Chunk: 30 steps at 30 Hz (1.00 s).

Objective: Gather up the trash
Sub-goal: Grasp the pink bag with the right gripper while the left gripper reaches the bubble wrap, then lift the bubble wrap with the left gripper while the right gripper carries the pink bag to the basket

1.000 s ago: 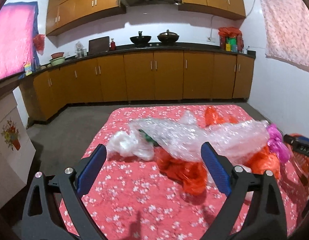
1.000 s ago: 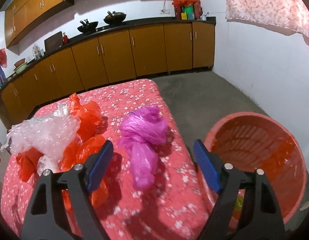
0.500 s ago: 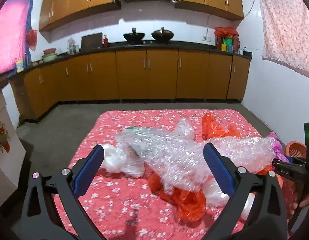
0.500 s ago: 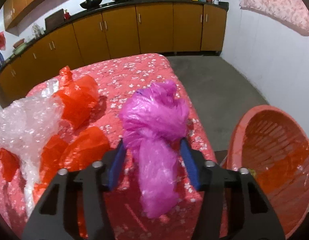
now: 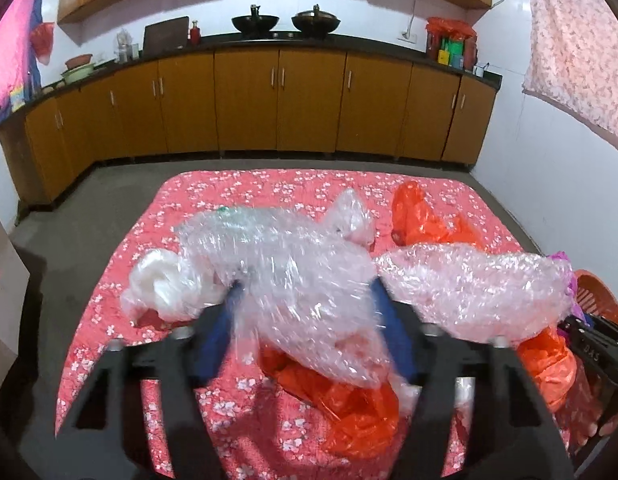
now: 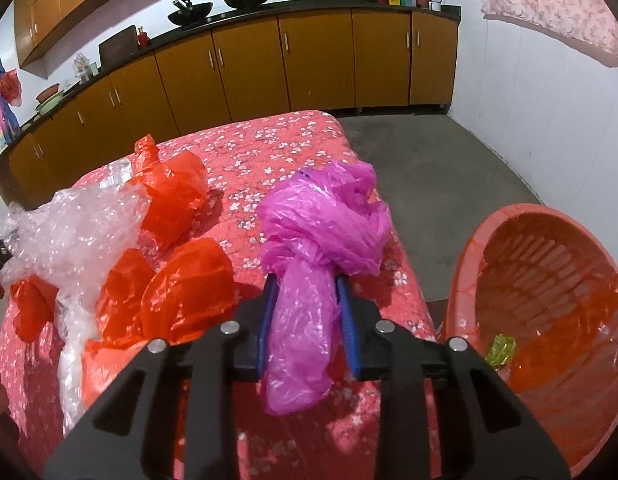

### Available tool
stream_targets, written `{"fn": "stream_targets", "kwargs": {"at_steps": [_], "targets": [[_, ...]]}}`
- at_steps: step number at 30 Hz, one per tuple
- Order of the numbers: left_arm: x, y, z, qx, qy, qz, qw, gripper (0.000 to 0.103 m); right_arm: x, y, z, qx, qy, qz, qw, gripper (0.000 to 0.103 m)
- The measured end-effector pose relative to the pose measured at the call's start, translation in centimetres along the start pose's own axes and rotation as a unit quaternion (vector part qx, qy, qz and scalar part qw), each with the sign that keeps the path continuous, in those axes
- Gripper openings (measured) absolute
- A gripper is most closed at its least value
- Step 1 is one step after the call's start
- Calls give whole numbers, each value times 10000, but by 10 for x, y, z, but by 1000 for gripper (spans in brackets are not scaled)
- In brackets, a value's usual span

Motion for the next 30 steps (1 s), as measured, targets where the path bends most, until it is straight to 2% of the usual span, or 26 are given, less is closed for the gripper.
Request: {"fn": "stream_targets", "kwargs": {"at_steps": [2,5,8,22,30], "targets": [[0,-4,0,29,30,44,10000,37,2,-2,1,2,9,2,10000,29],[-3,-13,0,23,89,159,9998,28,4,-8,4,-8,19,22,10000,28],[-9,-25,-1,39,115,320,9994,25,5,-14,5,-36,21,56,10000,28],[-40,-82,-1,260,117,938,9952,21,6,-59,8,-145,69,329,9993,27],[-48,-105,20,450,217,1160,9920,21,5,-94,17,-179,91,563,9982,27]]}}
Point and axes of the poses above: each gripper's, at about its wrist camera, not at the fingertips, and y roughly the way its jaws point, z to its right, x to its underside, the point moved 6 cm from there along y, roughly the way its jaws point
